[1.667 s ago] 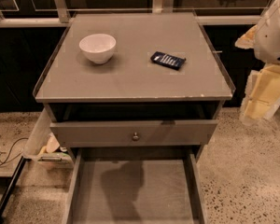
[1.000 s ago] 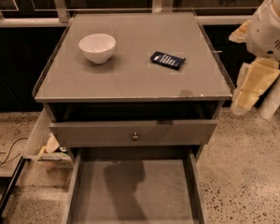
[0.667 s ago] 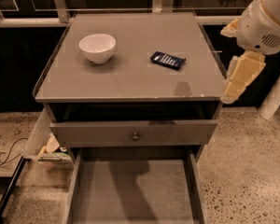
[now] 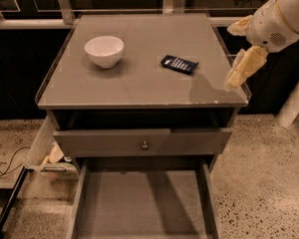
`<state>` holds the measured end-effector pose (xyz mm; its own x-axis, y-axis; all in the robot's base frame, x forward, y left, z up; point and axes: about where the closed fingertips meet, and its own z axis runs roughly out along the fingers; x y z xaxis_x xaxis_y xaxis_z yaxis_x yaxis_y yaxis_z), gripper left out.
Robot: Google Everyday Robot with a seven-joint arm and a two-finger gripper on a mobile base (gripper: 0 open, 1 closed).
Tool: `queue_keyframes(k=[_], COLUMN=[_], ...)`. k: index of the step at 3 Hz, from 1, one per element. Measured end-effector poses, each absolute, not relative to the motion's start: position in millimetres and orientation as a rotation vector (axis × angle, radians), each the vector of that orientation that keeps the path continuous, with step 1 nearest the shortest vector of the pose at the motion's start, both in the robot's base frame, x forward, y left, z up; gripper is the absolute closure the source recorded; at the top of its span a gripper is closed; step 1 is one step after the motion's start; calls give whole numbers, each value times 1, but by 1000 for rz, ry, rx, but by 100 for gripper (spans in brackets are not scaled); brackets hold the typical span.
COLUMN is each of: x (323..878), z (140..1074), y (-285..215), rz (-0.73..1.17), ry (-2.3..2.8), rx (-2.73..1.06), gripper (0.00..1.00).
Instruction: Place rxbar blueberry into middle drawer
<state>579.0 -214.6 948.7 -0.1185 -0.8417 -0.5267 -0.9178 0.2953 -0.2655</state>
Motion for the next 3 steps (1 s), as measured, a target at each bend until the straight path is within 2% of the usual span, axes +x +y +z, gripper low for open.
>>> queue_keyframes(k=[1,2,3], x=[610,610,636], z=[937,937,928], y=[-206,-206,-204], rz=[342,342,329], ry=[1904,1904,1898], rx=[-1484,-1484,-1436], gripper=[0,0,0])
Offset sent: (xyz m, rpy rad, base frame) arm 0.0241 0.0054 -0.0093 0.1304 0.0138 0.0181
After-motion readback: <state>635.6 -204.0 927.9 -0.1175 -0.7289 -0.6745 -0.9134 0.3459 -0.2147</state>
